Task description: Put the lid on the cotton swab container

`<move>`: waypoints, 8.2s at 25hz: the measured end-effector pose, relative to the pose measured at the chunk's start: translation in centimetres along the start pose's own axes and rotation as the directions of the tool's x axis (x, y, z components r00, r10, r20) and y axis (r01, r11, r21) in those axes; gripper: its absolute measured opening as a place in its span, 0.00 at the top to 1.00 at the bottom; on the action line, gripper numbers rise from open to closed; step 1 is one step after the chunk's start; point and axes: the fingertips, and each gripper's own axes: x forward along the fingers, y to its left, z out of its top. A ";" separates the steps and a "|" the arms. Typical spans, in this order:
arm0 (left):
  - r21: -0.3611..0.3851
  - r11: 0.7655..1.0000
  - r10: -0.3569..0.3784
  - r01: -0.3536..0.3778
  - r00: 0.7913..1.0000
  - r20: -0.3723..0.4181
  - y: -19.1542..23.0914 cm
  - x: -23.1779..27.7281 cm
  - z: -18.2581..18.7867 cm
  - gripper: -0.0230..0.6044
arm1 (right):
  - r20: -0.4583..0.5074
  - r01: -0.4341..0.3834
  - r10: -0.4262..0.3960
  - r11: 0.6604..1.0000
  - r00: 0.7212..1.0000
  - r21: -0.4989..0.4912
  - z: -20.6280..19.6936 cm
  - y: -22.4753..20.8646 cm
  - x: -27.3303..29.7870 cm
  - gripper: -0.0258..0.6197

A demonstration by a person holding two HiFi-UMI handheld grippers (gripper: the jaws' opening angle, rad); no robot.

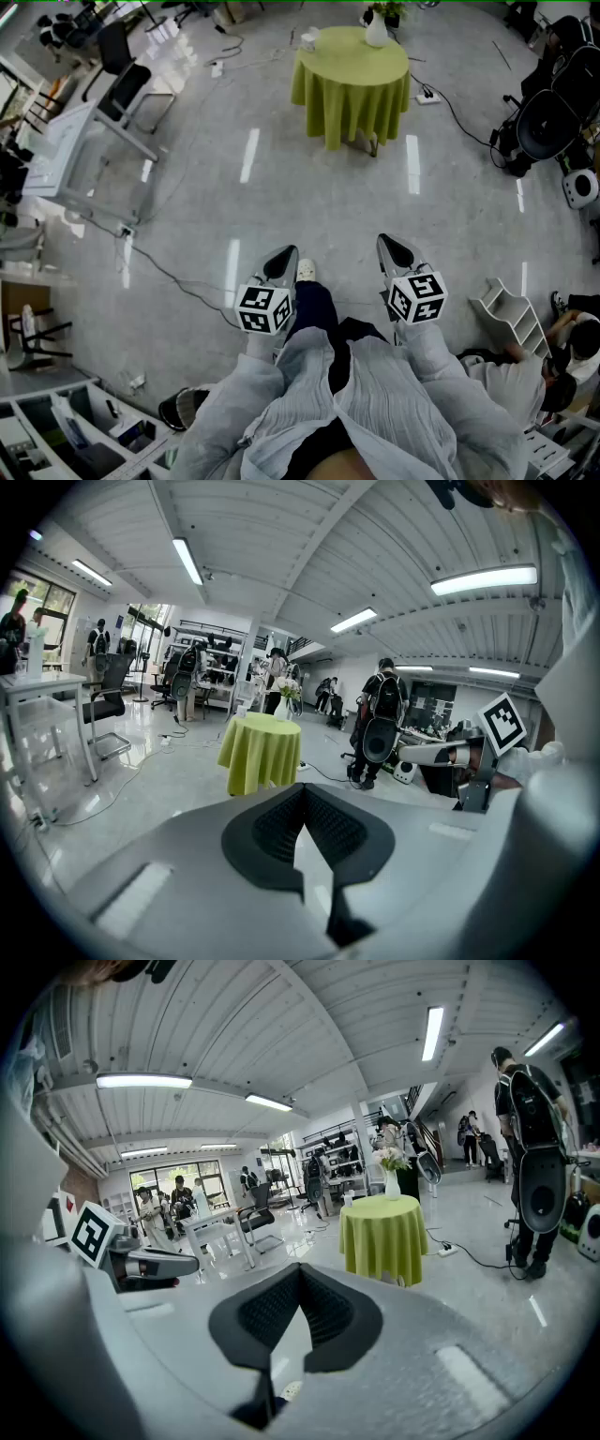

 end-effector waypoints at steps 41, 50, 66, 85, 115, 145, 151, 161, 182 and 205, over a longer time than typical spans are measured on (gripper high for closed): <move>0.058 0.997 0.046 -0.049 0.998 0.050 1.1 0.1 3.6 0.94 | 0.058 -0.070 0.069 0.997 0.996 0.021 2.1 1.9 2.0 0.96; 0.071 0.997 0.038 -0.042 0.998 0.052 5.2 5.0 7.7 0.94 | 0.041 -0.059 0.059 0.998 0.997 0.014 5.3 0.1 8.5 0.96; 0.050 0.998 0.037 -0.039 0.998 0.051 14.7 11.2 13.0 0.94 | 0.033 -0.045 0.045 0.999 0.998 0.007 10.7 -0.7 19.5 0.96; 0.043 0.999 0.001 -0.001 1.000 0.002 20.8 13.6 13.3 0.94 | -0.011 0.009 -0.008 0.999 1.000 0.038 10.5 0.2 25.1 0.96; 0.029 0.998 0.061 -0.060 0.997 -0.037 31.6 19.1 16.9 0.94 | -0.089 0.017 -0.012 0.999 0.996 0.046 14.0 -3.0 35.9 0.96; 0.065 0.998 -0.020 0.023 0.999 -0.035 37.8 32.6 24.7 0.94 | -0.051 0.084 -0.079 0.991 0.996 0.103 19.9 -10.7 48.0 0.96; 0.052 0.997 -0.049 0.052 0.997 -0.059 37.1 33.0 24.4 0.94 | -0.055 0.121 -0.115 0.986 0.992 0.117 19.4 -11.4 46.6 0.96; 0.087 0.990 -0.103 0.112 0.989 -0.103 35.2 33.8 23.3 0.94 | -0.068 0.181 -0.171 0.967 0.983 0.180 17.0 -11.9 44.5 0.96; 0.068 0.992 -0.095 0.103 0.989 -0.112 37.3 42.8 27.5 0.94 | -0.090 0.151 -0.137 0.973 0.986 0.176 21.5 -17.9 51.7 0.96; 0.078 0.991 -0.096 0.108 0.985 -0.141 42.6 57.0 36.4 0.94 | -0.104 0.174 -0.155 0.964 0.982 0.201 29.9 -27.9 63.7 0.96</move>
